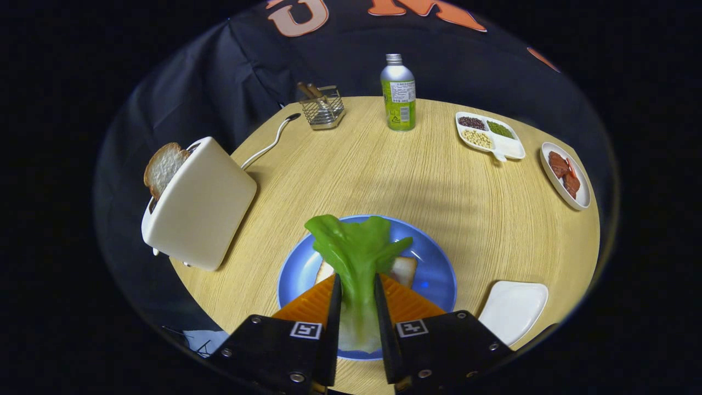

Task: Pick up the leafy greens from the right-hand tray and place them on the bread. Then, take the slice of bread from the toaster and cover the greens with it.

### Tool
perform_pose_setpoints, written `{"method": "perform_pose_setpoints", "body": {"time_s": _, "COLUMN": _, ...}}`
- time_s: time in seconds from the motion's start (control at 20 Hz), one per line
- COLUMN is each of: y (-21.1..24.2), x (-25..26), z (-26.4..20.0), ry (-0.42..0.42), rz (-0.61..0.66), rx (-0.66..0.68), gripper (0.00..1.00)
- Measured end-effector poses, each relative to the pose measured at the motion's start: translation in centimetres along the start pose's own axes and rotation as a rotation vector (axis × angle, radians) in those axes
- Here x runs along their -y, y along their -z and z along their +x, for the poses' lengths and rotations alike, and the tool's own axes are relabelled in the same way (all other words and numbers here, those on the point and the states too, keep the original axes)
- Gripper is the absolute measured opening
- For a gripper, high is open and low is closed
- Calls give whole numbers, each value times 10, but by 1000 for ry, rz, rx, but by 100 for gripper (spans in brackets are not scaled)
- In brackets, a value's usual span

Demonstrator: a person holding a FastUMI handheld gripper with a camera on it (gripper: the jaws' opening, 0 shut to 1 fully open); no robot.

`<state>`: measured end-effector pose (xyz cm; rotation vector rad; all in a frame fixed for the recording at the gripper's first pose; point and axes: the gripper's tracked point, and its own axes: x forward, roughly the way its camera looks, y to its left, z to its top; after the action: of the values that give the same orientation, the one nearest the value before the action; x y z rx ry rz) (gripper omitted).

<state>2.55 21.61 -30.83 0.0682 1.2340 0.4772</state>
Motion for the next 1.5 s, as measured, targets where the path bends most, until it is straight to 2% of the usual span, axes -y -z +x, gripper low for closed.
{"method": "perform_pose_setpoints", "body": {"time_s": 0.05, "y": -1, "x": 0, "z": 0, "ry": 9, "rz": -18, "rx": 5, "gripper": 43}}
{"method": "perform_pose_setpoints", "body": {"time_s": 0.35, "y": -13, "x": -15, "z": -9, "ry": 12, "rz": -36, "rx": 21, "gripper": 58}}
{"method": "perform_pose_setpoints", "body": {"time_s": 0.5, "y": -29, "x": -36, "z": -25, "ry": -12, "rz": -39, "rx": 52, "gripper": 65}}
{"method": "perform_pose_setpoints", "body": {"time_s": 0.85, "y": -62, "x": -96, "z": -55, "ry": -76, "rz": -56, "rx": 63, "gripper": 87}}
{"method": "perform_pose_setpoints", "body": {"time_s": 1.05, "y": -79, "x": -133, "z": -67, "ry": -104, "rz": -61, "rx": 51, "gripper": 92}}
{"method": "perform_pose_setpoints", "body": {"time_s": 1.5, "y": -119, "x": -199, "z": -81, "ry": -128, "rz": -67, "rx": 50, "gripper": 94}}
